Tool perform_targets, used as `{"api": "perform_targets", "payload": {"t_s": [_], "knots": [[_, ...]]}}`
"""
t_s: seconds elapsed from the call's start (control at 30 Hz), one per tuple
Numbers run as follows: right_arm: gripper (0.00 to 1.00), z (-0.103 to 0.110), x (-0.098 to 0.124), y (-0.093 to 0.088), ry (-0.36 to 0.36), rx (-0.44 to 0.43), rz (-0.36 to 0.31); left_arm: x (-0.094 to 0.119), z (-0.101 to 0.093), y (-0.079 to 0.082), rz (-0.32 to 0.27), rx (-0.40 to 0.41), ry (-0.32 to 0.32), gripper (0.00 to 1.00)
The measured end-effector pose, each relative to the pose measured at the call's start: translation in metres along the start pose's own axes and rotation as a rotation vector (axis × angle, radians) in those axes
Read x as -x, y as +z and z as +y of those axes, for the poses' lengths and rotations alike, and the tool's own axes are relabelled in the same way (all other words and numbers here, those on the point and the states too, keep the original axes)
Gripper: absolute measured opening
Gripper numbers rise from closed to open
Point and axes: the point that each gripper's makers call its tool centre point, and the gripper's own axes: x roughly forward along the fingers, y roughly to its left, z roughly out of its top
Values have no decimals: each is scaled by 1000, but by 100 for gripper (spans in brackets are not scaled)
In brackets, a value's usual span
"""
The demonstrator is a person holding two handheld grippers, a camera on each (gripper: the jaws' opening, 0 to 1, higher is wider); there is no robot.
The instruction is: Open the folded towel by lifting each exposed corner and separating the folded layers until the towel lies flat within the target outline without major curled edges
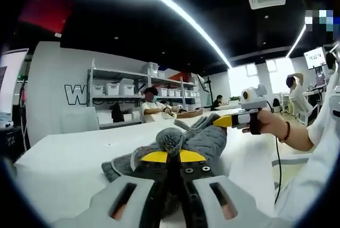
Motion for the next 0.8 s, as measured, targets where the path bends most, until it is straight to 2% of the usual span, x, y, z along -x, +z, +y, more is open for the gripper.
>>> {"api": "perform_targets", "payload": {"t_s": [0.23,0.5,0.6,0.8], "knots": [[0,14,17,-11,11,34,6,10,-18,-4,3,-29,-10,2],[0,19,23,-18,14,58,3,21,-31,-7,9,-31,-29,3],[0,25,30,-23,18,105,4,26,-38,-10,15,-39,-38,3],[0,31,37,-24,34,119,-3,33,-40,-11,-3,-23,-36,3]]}}
